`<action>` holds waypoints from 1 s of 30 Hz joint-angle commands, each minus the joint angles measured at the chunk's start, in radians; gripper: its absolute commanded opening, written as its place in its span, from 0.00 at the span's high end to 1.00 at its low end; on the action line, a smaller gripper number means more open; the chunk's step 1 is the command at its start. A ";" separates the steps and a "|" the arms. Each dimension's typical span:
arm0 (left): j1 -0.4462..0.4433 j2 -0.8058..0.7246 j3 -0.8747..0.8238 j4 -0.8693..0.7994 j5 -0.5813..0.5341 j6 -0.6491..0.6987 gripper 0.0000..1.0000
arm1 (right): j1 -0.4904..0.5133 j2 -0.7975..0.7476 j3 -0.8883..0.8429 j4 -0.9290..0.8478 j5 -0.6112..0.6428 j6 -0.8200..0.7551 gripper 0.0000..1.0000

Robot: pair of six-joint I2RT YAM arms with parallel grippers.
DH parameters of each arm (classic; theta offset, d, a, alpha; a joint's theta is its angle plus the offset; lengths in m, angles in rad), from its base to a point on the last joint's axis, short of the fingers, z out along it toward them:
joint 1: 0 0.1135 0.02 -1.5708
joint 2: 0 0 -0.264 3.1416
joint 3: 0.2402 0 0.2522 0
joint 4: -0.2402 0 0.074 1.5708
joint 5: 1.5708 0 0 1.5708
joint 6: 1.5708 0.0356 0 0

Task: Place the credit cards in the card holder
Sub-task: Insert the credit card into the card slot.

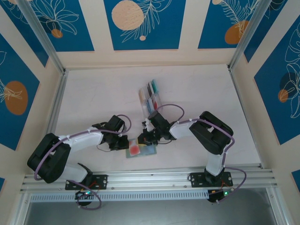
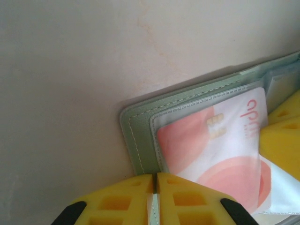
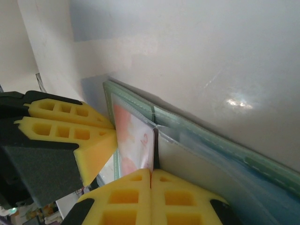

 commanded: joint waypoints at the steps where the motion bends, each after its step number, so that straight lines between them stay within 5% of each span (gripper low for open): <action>1: -0.047 0.050 -0.060 0.016 -0.008 -0.029 0.88 | 0.048 -0.008 0.013 0.031 0.046 0.026 1.00; 8: -0.064 0.058 -0.055 0.027 -0.013 -0.046 0.88 | 0.085 -0.023 0.036 -0.019 0.106 0.001 0.99; 19: -0.064 0.068 -0.067 0.073 -0.018 -0.028 0.87 | 0.055 -0.133 0.191 -0.480 0.151 -0.239 0.65; 30: -0.063 0.070 -0.069 0.094 -0.007 -0.022 0.87 | 0.032 -0.132 0.384 -0.858 0.351 -0.442 0.70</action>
